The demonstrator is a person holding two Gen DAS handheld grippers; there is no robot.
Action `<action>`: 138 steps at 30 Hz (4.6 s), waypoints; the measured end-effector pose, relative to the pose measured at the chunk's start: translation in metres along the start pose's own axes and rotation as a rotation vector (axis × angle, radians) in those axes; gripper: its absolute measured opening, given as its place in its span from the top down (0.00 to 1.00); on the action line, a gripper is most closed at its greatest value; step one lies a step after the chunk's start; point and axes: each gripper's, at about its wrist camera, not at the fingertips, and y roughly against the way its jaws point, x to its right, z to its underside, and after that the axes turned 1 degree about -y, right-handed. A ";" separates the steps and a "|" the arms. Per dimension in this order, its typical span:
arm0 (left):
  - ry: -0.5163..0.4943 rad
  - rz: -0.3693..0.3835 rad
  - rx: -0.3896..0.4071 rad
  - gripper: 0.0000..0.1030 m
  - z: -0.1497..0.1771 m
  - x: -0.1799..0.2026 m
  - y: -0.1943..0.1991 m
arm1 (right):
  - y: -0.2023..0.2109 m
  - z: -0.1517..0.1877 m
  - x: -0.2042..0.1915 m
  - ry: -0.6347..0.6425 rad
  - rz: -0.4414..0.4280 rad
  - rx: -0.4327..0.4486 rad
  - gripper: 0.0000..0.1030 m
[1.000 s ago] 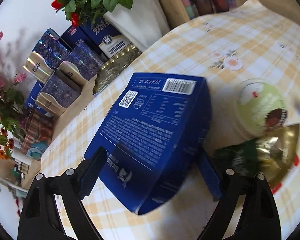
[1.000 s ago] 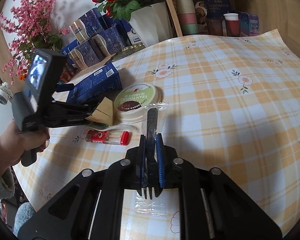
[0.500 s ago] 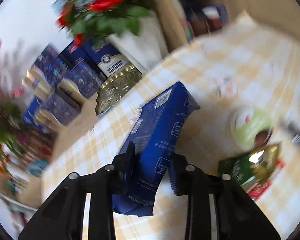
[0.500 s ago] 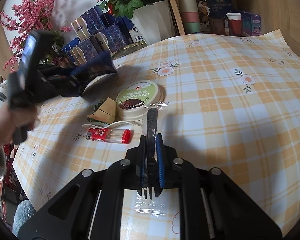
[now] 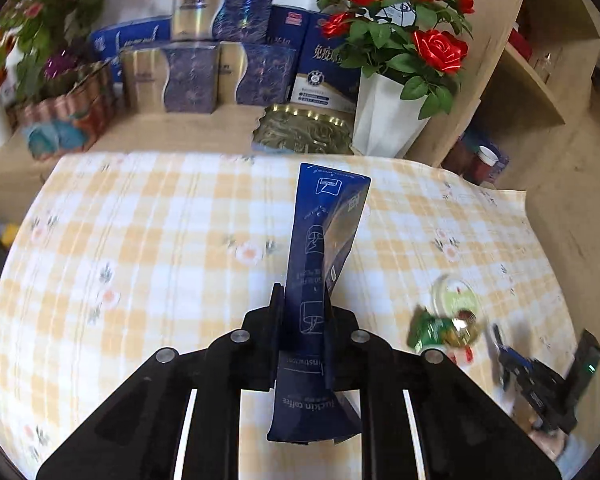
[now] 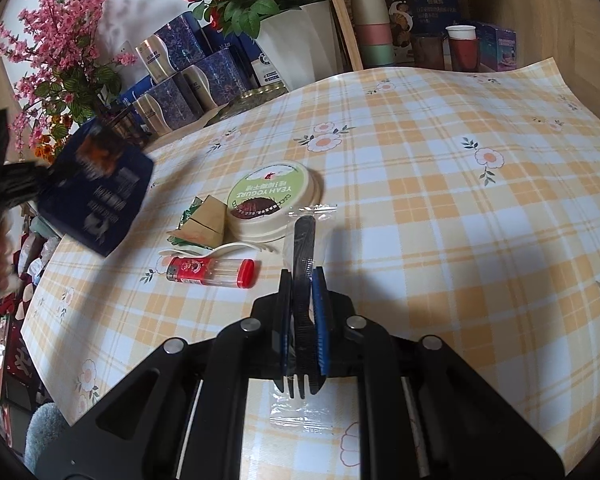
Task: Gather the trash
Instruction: 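Carry the blue box over the bin and open the left gripper while the right gripper carries the wrapped fork, then lower the wrapped fork into the bin and open the right gripper, then grasp the green foil snack wrapper on the table with the left gripper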
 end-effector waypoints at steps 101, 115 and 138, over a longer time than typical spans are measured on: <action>0.046 0.006 0.217 0.06 0.309 0.020 0.165 | 0.108 0.212 -0.105 0.241 -0.007 -0.243 0.86; 0.057 0.008 0.206 0.06 0.309 0.020 0.162 | 0.114 0.212 -0.108 0.260 -0.004 -0.213 0.21; 0.099 -0.004 0.188 0.06 0.309 0.014 0.159 | 0.143 0.173 -0.079 0.120 0.010 -0.092 0.06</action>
